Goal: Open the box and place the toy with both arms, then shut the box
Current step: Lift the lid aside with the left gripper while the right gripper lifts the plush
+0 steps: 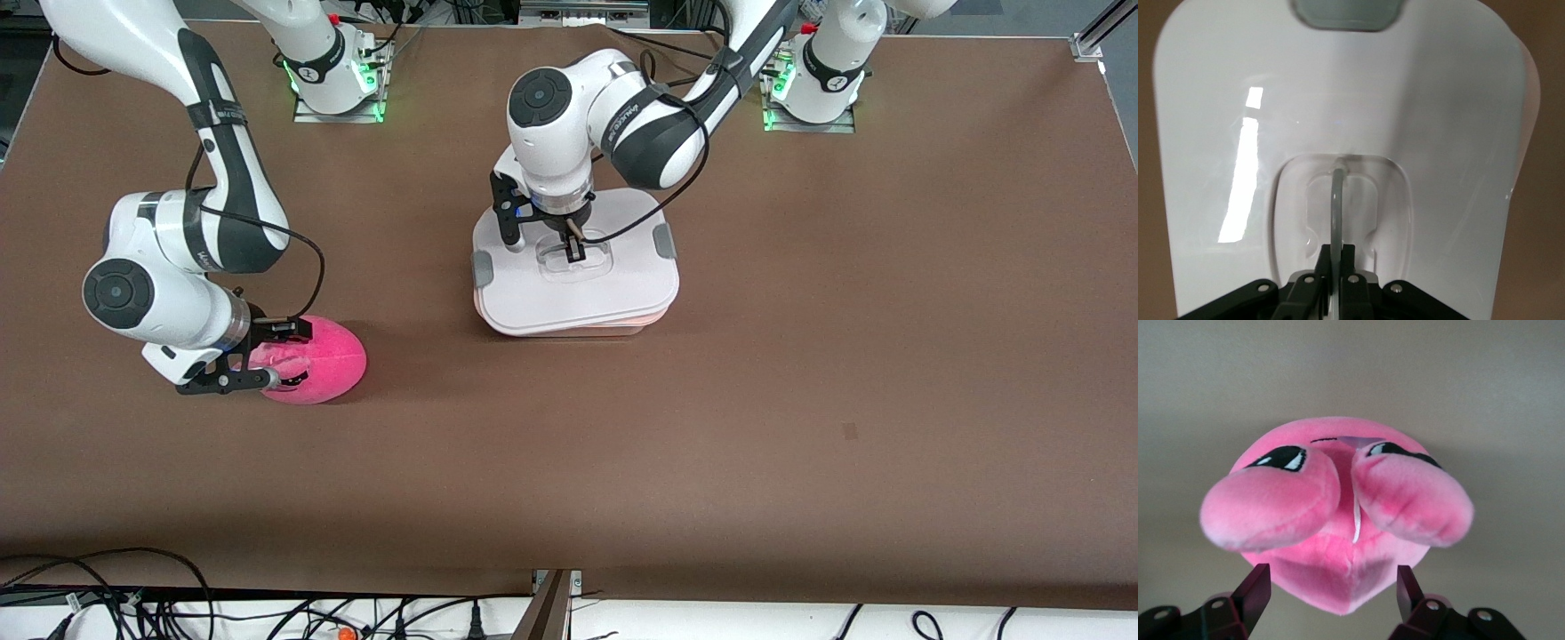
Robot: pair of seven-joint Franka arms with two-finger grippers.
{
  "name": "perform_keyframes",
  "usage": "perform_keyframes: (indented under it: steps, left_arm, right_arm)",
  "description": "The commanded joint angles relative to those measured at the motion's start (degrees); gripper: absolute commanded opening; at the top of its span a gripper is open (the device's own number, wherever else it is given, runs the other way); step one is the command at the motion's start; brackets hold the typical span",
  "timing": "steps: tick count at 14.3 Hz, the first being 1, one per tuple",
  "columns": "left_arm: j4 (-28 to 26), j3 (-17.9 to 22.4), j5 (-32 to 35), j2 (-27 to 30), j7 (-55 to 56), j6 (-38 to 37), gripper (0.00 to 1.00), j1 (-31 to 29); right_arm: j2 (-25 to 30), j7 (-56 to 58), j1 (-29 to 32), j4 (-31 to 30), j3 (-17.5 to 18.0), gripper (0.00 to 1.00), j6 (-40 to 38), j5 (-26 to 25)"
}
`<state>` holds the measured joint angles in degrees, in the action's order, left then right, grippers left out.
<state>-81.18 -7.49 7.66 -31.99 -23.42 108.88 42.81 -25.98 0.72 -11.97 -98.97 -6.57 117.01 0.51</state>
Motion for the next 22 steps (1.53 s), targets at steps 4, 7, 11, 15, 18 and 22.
perform_keyframes:
  steps: [4,7,11,15,18,22]
  left_arm:
    - [0.8,0.0,0.2,5.3,-0.8,-8.8,0.00,-4.4]
    - [0.8,0.1,-5.3,9.1,-6.9,-12.9,0.00,-11.8]
    - [5.8,0.2,-6.4,10.8,-16.2,-21.3,0.00,-23.0]
    - [8.2,0.6,-6.4,10.7,-29.1,-26.0,0.00,-37.8]
    - [8.2,0.8,-5.5,10.5,-37.3,-26.3,0.00,-45.1]
    - [7.7,1.0,-4.9,10.3,-42.9,-27.5,0.00,-51.9]
  right_arm:
    - [0.3,2.4,0.4,-1.9,0.0,0.05,1.8,1.5]
    - [0.7,2.7,0.4,-0.8,0.0,0.00,1.3,1.4]
    - [0.8,3.3,-0.4,4.5,0.1,0.00,-4.6,1.2]
    - [0.5,4.9,-3.9,13.3,0.2,0.00,-15.2,1.1]
    - [0.4,6.7,-9.5,17.9,0.2,0.00,-23.2,0.4]
    - [0.1,19.4,-17.1,24.1,0.2,0.00,-31.9,0.4]
